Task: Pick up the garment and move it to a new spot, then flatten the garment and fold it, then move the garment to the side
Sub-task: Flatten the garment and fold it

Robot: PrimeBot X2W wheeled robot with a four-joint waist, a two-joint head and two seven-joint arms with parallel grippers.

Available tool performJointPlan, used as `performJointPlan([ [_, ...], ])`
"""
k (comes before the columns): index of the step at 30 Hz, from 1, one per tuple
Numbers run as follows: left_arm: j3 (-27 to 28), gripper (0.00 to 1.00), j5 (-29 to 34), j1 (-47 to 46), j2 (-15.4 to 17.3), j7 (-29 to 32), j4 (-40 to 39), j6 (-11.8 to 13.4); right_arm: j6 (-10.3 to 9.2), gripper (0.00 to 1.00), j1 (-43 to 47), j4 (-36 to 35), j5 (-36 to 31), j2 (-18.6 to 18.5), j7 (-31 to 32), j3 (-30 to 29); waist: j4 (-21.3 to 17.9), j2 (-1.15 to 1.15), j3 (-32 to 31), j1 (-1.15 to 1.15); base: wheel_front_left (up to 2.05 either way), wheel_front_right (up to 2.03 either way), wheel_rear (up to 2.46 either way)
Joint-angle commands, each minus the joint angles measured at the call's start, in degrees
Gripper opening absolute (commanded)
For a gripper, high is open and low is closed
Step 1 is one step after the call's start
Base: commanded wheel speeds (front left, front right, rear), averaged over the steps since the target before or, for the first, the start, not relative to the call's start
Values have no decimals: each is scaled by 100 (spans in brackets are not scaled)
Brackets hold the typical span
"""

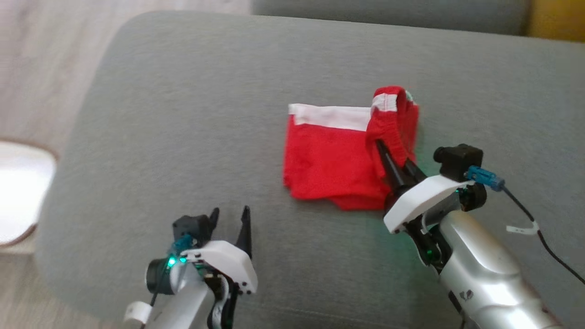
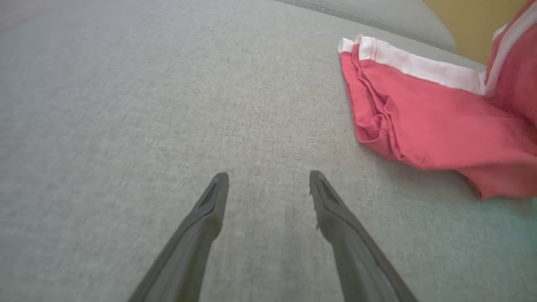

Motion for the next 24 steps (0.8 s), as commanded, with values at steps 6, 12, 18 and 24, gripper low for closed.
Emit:
performJointPlan([
  [6,-156,100,-187,108,94,-34,-273,71,37,12,-172,164,-192,147,95,116,1063,0,-28,0,0,0,0],
  [12,-371,100,-261,139,94,-34,-353,153,37,100,-287,283,-140,331,-182,126,1229,0,3,0,0,0,0],
  [18,-253,100,-111,80,94,-34,-380,207,37,100,-328,343,-426,317,-423,-228,804,0,-58,0,0,0,0],
  [24,86,100,278,43,94,-34,-672,325,37,100,6,-28,-1117,283,-451,-1468,149,0,-119,0,0,0,0],
])
